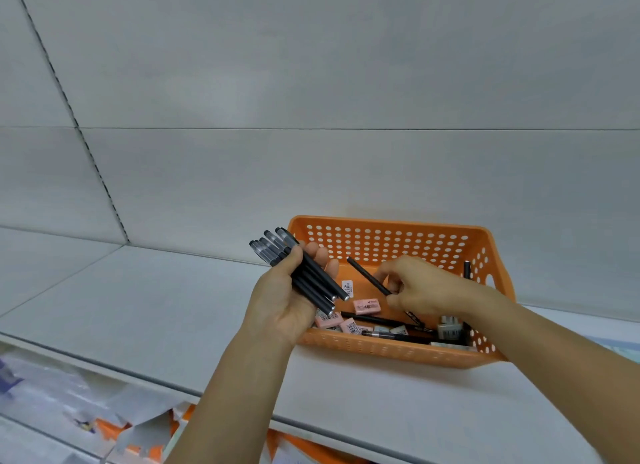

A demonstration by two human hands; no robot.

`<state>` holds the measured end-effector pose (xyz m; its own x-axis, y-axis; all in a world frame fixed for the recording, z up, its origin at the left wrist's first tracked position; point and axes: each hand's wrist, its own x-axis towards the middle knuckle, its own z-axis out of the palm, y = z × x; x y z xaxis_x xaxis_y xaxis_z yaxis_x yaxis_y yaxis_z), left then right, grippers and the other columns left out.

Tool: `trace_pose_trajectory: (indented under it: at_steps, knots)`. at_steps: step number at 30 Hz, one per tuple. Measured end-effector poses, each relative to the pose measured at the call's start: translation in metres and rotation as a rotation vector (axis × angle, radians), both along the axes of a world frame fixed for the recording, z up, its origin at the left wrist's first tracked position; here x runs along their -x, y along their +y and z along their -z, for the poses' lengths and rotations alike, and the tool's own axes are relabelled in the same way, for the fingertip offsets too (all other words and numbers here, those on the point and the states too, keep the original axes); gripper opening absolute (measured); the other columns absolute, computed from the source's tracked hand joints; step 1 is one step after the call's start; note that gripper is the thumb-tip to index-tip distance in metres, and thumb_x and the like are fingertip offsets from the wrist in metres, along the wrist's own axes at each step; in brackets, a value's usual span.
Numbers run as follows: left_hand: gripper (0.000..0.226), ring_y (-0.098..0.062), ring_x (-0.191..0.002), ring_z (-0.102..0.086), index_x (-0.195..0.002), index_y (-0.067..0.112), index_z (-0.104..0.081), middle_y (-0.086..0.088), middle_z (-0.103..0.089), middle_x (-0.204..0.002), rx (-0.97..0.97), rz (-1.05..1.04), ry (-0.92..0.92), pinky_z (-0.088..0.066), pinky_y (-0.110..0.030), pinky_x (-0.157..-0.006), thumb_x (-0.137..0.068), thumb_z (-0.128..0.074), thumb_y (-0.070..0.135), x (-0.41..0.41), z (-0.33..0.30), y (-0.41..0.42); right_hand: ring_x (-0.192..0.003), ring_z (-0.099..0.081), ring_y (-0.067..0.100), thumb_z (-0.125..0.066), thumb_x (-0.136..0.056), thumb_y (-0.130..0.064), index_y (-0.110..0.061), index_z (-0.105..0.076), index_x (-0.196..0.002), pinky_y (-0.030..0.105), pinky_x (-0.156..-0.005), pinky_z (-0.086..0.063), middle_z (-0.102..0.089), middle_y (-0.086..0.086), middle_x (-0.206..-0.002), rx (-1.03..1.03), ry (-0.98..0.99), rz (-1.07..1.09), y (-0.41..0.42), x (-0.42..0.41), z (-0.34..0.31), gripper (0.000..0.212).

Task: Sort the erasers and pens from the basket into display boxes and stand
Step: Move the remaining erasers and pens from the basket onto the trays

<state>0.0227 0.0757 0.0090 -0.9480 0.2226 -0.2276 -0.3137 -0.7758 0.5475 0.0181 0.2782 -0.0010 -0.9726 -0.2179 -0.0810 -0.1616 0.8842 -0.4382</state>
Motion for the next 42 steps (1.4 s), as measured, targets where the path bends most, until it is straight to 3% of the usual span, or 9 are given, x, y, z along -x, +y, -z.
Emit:
trace_pose_trajectory:
  at_steps: [4, 10, 15, 19, 22, 26, 32, 38, 42]
  knots:
    - [0.016, -0.018, -0.07, -0.067, -0.095, 0.002, -0.064, -0.009, -0.068, -0.075, 0.006, 0.006, -0.008, -0.055, -0.038, -0.071, -0.098, -0.052, 0.013, -0.002, 0.0, 0.004, -0.072, -0.055, 0.005, -0.065, -0.088, -0.029, -0.032, -0.059, -0.078, 0.019, -0.057, -0.038, -0.058, -0.011, -0.08, -0.268, -0.033, -0.113, -0.001, -0.008, -0.011, 0.012]
    - [0.015, -0.018, -0.072, -0.067, -0.094, 0.004, -0.063, -0.009, -0.067, -0.078, -0.013, 0.034, 0.0, -0.058, -0.038, -0.068, -0.098, -0.052, 0.013, -0.004, 0.002, 0.012, -0.071, -0.058, 0.009, -0.068, -0.084, -0.026, -0.021, -0.069, -0.092, 0.021, -0.054, -0.04, -0.061, -0.007, -0.08, -0.363, -0.103, -0.17, -0.007, -0.013, 0.004, 0.009]
    - [0.013, -0.019, -0.078, -0.069, -0.098, 0.004, -0.064, -0.009, -0.07, -0.079, 0.04, 0.021, 0.014, -0.056, -0.04, -0.077, -0.097, -0.054, 0.012, -0.01, 0.004, 0.016, -0.064, -0.056, 0.004, -0.065, -0.09, -0.024, -0.025, -0.063, -0.084, 0.014, -0.053, -0.038, -0.062, -0.006, -0.078, 0.02, 0.028, 0.021, 0.007, -0.017, -0.024, 0.006]
    - [0.019, -0.028, -0.101, -0.068, -0.109, -0.001, -0.062, -0.016, -0.071, -0.101, 0.157, 0.092, 0.025, -0.052, -0.045, -0.091, -0.097, -0.052, 0.01, -0.018, 0.005, 0.039, -0.047, -0.047, 0.009, -0.066, -0.09, -0.022, -0.008, -0.067, -0.092, 0.02, -0.043, -0.034, -0.057, 0.001, -0.06, 0.516, 0.02, 0.126, 0.015, -0.03, -0.062, 0.014]
    - [0.025, -0.033, -0.105, -0.067, -0.109, -0.003, -0.063, -0.021, -0.068, -0.113, 0.176, 0.233, 0.024, -0.051, -0.048, -0.094, -0.099, -0.051, 0.016, -0.027, 0.001, 0.062, -0.044, -0.046, 0.012, -0.069, -0.088, -0.02, -0.003, -0.068, -0.089, 0.022, -0.04, -0.035, -0.054, 0.004, -0.052, 0.522, 0.016, 0.1, 0.013, -0.032, -0.075, 0.017]
    - [0.024, -0.033, -0.098, -0.068, -0.11, 0.0, -0.066, -0.018, -0.071, -0.101, 0.178, 0.277, 0.039, -0.053, -0.049, -0.092, -0.094, -0.058, 0.016, -0.037, -0.001, 0.081, -0.048, -0.05, 0.016, -0.07, -0.087, -0.021, -0.007, -0.07, -0.088, 0.022, -0.041, -0.04, -0.061, 0.016, -0.061, 0.461, 0.081, 0.115, 0.019, -0.038, -0.075, 0.015]
    - [0.018, -0.022, -0.08, -0.071, -0.106, -0.002, -0.066, -0.014, -0.072, -0.087, 0.085, 0.251, -0.027, -0.06, -0.043, -0.069, -0.093, -0.06, 0.009, -0.044, 0.0, 0.102, -0.066, -0.067, 0.018, -0.069, -0.087, -0.016, -0.018, -0.072, -0.091, 0.028, -0.065, -0.057, -0.07, 0.0, -0.081, 0.674, 0.526, 0.107, 0.043, -0.067, -0.062, 0.005]
    - [0.028, -0.028, -0.087, -0.071, -0.105, 0.001, -0.067, -0.018, -0.072, -0.095, -0.028, 0.33, 0.028, -0.055, -0.045, -0.087, -0.095, -0.057, 0.025, -0.062, -0.008, 0.139, -0.095, -0.068, 0.015, -0.066, -0.083, 0.001, -0.008, -0.075, -0.1, 0.035, -0.085, -0.054, -0.072, 0.003, -0.1, 0.44, 0.799, -0.188, 0.08, -0.084, -0.032, 0.021]
    - [0.022, -0.028, -0.102, -0.066, -0.104, 0.001, -0.067, -0.017, -0.069, -0.108, -0.083, 0.306, 0.026, -0.048, -0.042, -0.097, -0.092, -0.059, 0.017, -0.067, -0.01, 0.162, -0.117, -0.059, 0.008, -0.04, -0.083, 0.002, -0.019, -0.065, -0.123, 0.021, -0.102, -0.042, -0.068, -0.005, -0.12, 0.338, 0.767, -0.143, 0.105, -0.107, -0.026, 0.052]
